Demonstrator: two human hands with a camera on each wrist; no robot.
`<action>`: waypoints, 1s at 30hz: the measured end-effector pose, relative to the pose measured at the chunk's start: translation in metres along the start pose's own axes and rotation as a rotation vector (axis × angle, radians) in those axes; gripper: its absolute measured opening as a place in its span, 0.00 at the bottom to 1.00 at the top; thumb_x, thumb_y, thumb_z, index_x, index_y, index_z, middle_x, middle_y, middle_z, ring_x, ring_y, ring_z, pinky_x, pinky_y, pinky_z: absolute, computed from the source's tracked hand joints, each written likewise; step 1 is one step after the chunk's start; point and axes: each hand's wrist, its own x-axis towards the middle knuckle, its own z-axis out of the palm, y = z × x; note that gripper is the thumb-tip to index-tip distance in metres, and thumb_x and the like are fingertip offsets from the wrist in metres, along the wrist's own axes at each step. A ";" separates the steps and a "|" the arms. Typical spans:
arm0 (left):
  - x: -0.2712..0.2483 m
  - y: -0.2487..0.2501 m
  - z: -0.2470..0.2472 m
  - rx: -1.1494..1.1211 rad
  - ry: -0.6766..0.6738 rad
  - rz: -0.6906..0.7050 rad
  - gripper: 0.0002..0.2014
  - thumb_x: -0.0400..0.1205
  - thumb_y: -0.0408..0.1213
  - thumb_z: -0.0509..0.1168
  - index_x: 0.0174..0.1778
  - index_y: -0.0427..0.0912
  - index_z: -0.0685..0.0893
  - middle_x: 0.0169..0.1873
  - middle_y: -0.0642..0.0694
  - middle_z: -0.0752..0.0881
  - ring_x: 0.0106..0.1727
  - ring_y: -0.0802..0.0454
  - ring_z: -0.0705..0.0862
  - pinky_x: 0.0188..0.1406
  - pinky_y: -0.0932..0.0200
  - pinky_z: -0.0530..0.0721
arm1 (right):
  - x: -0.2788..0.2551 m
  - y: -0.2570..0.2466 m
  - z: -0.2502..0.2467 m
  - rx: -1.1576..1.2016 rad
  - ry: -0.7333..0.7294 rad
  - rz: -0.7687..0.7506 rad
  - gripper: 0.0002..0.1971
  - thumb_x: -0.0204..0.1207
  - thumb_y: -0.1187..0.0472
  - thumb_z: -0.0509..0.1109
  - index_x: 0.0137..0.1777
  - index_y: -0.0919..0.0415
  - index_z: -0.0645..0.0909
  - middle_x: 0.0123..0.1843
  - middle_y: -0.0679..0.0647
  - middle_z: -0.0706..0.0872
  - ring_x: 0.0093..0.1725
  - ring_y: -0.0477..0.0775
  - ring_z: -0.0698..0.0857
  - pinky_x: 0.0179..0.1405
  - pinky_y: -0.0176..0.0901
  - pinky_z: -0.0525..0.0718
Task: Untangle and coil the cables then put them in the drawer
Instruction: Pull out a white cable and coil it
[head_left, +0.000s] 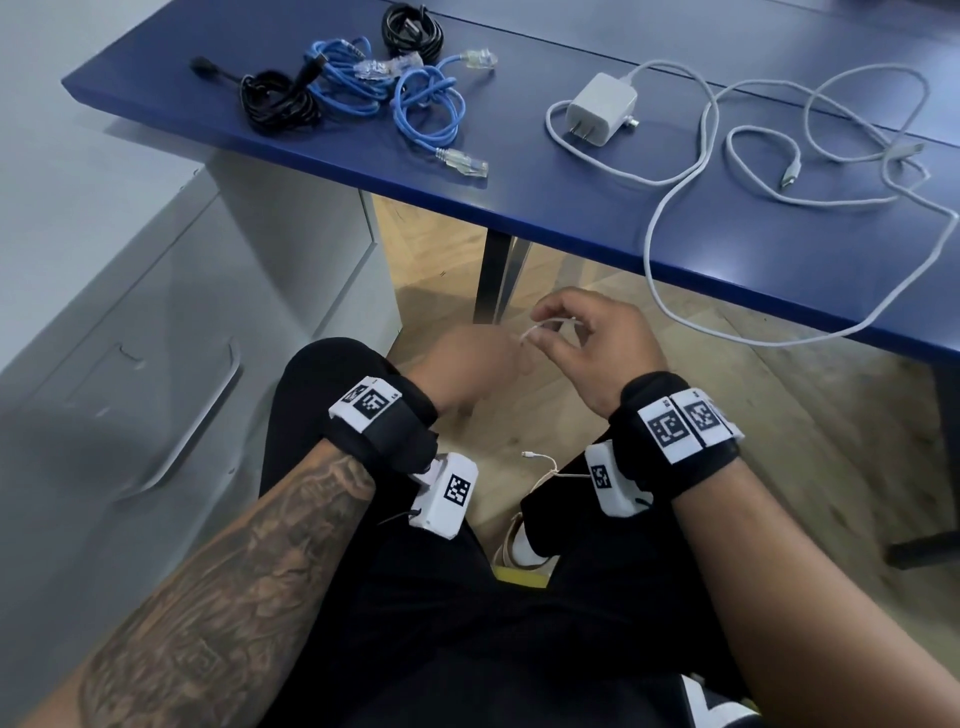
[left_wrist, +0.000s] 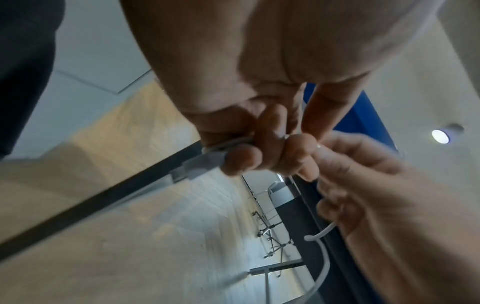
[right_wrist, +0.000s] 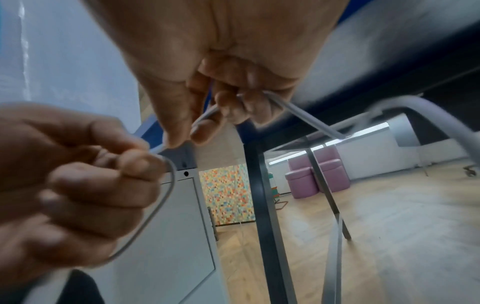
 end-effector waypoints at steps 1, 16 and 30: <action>-0.001 0.002 -0.001 -0.056 -0.032 -0.024 0.15 0.79 0.39 0.58 0.37 0.32 0.84 0.20 0.45 0.74 0.22 0.52 0.68 0.25 0.59 0.68 | 0.002 0.004 0.002 0.040 0.038 0.001 0.05 0.76 0.53 0.76 0.51 0.46 0.88 0.42 0.39 0.86 0.39 0.32 0.78 0.41 0.35 0.74; 0.006 -0.010 -0.020 -1.079 0.100 -0.025 0.10 0.89 0.31 0.53 0.52 0.36 0.80 0.41 0.42 0.86 0.38 0.53 0.86 0.57 0.52 0.87 | -0.028 0.002 0.068 0.507 -0.390 0.314 0.08 0.86 0.64 0.63 0.49 0.59 0.82 0.28 0.55 0.83 0.26 0.55 0.78 0.29 0.47 0.82; 0.010 -0.007 -0.012 -1.261 0.247 -0.032 0.11 0.90 0.31 0.50 0.49 0.36 0.77 0.48 0.36 0.90 0.49 0.46 0.92 0.60 0.50 0.85 | -0.022 0.006 0.062 1.224 -0.015 0.509 0.12 0.75 0.76 0.70 0.36 0.61 0.75 0.28 0.51 0.82 0.28 0.46 0.79 0.48 0.42 0.79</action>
